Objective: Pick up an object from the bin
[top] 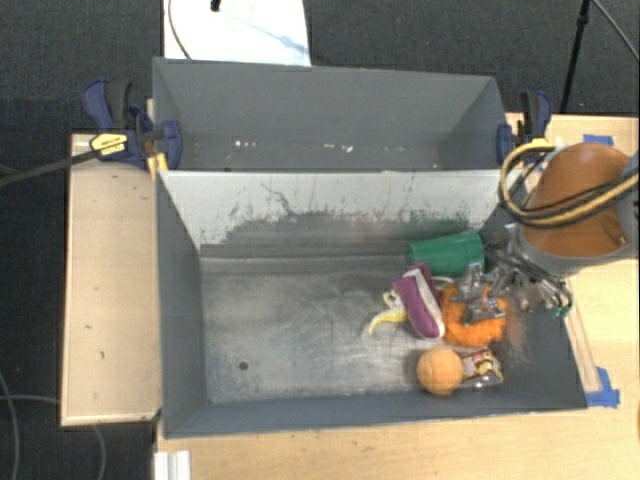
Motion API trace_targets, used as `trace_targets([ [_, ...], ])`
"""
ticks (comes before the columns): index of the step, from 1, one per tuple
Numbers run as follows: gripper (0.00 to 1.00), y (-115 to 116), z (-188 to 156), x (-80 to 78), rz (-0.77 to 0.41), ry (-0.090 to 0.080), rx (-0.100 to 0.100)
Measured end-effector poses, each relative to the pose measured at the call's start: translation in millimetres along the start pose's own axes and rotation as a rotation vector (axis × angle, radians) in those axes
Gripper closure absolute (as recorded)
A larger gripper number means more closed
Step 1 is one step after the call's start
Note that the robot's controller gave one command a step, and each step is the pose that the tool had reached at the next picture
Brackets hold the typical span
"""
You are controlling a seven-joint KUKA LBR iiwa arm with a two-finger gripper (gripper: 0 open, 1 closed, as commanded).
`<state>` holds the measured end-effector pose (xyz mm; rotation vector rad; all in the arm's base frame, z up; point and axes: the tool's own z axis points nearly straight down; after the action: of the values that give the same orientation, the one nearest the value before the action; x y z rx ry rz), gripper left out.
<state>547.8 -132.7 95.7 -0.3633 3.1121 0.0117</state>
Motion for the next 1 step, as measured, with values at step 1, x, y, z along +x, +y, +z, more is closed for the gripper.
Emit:
trace_targets([
  [1,1.0,0.0,0.0,-0.1,-0.001,0.0,0.0],
])
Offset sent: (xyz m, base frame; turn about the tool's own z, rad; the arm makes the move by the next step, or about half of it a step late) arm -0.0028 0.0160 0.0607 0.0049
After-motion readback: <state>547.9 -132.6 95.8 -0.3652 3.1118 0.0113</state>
